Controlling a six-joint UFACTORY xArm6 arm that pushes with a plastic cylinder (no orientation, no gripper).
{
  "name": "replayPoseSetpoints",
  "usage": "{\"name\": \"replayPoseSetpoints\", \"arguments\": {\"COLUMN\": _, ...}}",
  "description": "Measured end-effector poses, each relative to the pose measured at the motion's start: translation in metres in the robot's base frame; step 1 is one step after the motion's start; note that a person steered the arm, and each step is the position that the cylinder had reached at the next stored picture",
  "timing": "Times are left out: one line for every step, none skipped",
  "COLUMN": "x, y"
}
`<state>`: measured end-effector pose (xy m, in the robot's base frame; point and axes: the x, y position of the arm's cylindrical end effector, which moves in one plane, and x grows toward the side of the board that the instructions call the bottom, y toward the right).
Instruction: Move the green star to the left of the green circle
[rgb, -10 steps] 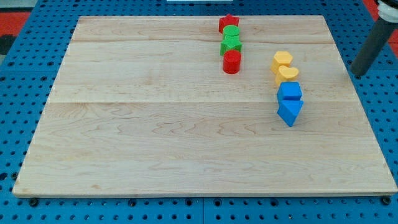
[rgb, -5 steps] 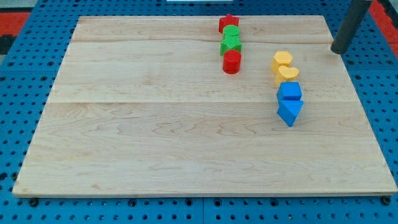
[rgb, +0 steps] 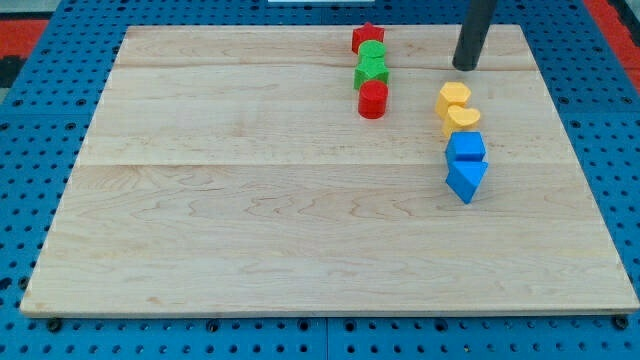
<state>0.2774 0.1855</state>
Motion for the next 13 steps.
{"name": "replayPoseSetpoints", "arguments": {"x": 0.008, "y": -0.012}}
{"name": "replayPoseSetpoints", "arguments": {"x": 0.015, "y": -0.031}}
{"name": "replayPoseSetpoints", "arguments": {"x": 0.016, "y": -0.062}}
{"name": "replayPoseSetpoints", "arguments": {"x": 0.016, "y": -0.094}}
{"name": "replayPoseSetpoints", "arguments": {"x": 0.016, "y": -0.124}}
{"name": "replayPoseSetpoints", "arguments": {"x": 0.021, "y": -0.137}}
{"name": "replayPoseSetpoints", "arguments": {"x": 0.046, "y": -0.139}}
{"name": "replayPoseSetpoints", "arguments": {"x": 0.074, "y": -0.152}}
{"name": "replayPoseSetpoints", "arguments": {"x": 0.085, "y": -0.18}}
{"name": "replayPoseSetpoints", "arguments": {"x": 0.069, "y": -0.178}}
{"name": "replayPoseSetpoints", "arguments": {"x": 0.049, "y": -0.179}}
{"name": "replayPoseSetpoints", "arguments": {"x": 0.039, "y": -0.186}}
{"name": "replayPoseSetpoints", "arguments": {"x": 0.021, "y": -0.185}}
